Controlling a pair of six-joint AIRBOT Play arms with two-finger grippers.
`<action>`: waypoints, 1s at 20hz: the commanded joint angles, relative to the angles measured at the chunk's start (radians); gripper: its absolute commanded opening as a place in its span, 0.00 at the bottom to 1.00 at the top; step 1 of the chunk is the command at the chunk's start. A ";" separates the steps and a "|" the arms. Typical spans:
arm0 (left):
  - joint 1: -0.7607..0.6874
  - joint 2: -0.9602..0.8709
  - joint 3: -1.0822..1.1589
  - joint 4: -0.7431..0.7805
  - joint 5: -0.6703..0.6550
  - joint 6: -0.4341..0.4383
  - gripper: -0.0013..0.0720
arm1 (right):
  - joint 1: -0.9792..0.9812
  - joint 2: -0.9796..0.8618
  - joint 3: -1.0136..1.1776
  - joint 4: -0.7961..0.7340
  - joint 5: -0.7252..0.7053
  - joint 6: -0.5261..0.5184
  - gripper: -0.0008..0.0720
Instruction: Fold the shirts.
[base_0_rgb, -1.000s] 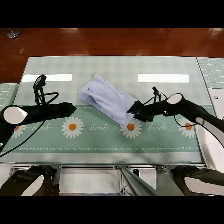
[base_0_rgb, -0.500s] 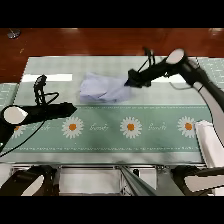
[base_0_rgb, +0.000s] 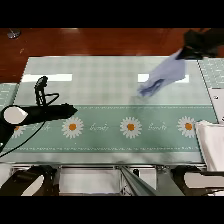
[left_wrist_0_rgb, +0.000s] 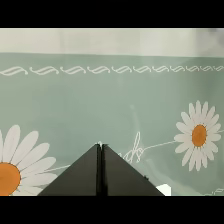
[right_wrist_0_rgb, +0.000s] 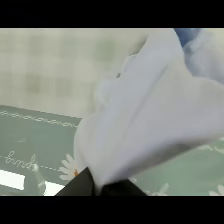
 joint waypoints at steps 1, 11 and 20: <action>0.000 -0.001 0.000 0.001 -0.008 0.000 0.05 | -0.182 0.124 -0.051 -0.101 0.096 0.060 0.05; 0.000 -0.001 0.000 0.000 0.040 0.000 0.05 | -0.731 0.631 -0.607 -0.411 0.097 -0.061 0.05; 0.000 -0.002 0.000 0.000 0.064 0.000 0.05 | -0.936 0.770 -0.956 -0.564 0.029 0.021 0.88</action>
